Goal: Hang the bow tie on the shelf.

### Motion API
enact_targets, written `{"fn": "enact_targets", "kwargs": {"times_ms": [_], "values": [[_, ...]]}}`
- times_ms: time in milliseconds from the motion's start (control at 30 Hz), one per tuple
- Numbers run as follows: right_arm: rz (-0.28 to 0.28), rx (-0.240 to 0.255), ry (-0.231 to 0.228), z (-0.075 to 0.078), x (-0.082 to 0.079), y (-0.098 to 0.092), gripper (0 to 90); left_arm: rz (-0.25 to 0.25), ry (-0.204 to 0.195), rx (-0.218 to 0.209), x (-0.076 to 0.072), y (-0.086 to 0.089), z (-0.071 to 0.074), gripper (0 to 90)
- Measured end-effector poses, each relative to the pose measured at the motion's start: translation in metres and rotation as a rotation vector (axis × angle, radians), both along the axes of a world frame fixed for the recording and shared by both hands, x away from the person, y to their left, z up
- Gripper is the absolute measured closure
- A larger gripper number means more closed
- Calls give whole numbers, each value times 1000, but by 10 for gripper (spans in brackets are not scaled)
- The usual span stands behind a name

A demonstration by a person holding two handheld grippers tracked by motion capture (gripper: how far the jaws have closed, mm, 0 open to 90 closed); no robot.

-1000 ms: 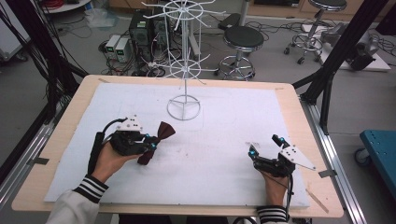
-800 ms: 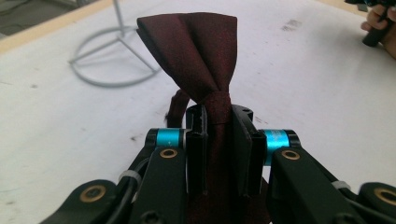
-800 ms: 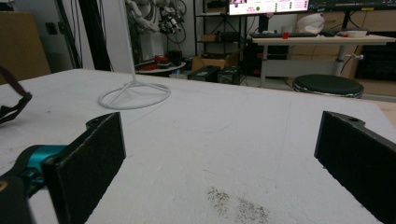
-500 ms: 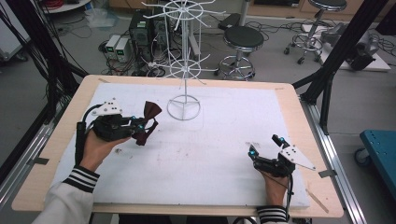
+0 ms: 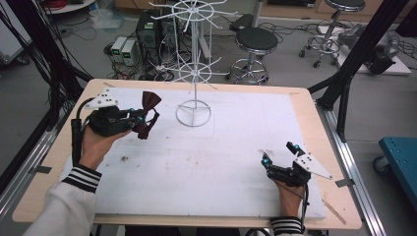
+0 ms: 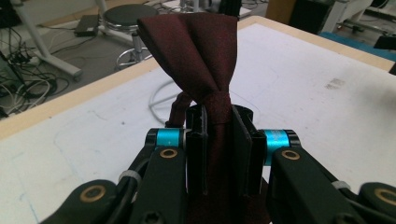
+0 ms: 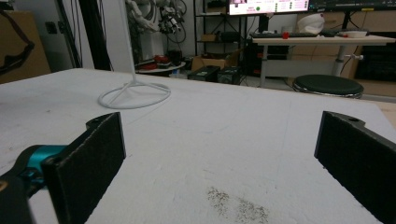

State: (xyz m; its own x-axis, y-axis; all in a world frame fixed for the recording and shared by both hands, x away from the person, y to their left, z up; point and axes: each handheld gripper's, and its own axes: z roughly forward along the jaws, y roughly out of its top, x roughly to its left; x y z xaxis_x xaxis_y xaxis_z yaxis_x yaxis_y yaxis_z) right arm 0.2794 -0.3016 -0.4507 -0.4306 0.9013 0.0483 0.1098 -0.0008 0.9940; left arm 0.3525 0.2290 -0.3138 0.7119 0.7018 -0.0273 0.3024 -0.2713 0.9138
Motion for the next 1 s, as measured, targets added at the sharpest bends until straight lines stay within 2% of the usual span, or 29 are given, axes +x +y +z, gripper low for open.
{"fn": "enact_targets", "kwargs": {"times_ms": [100, 133, 367, 500, 633, 800, 1000], "values": [[0, 1, 0, 0, 0, 0, 12, 16, -7, -6, 4, -1, 4, 765], [0, 0, 0, 0, 0, 0, 12, 16, -8, 5, 5, 0, 6, 765], [1, 0, 0, 0, 0, 0, 12, 35, -29, -20, 15, 0, 18, 764], [1, 1, 1, 0, 0, 0, 12, 41, -40, -11, 20, -1, 24, 764], [1, 1, 1, 0, 0, 0, 12, 44, -50, -29, 22, -2, 29, 764], [1, 3, 2, 0, 0, 0, 12, 50, -46, -19, 27, -4, 31, 764], [2, 4, 1, 0, 0, 0, 12, 48, -67, -17, 36, -9, 42, 764]]}}
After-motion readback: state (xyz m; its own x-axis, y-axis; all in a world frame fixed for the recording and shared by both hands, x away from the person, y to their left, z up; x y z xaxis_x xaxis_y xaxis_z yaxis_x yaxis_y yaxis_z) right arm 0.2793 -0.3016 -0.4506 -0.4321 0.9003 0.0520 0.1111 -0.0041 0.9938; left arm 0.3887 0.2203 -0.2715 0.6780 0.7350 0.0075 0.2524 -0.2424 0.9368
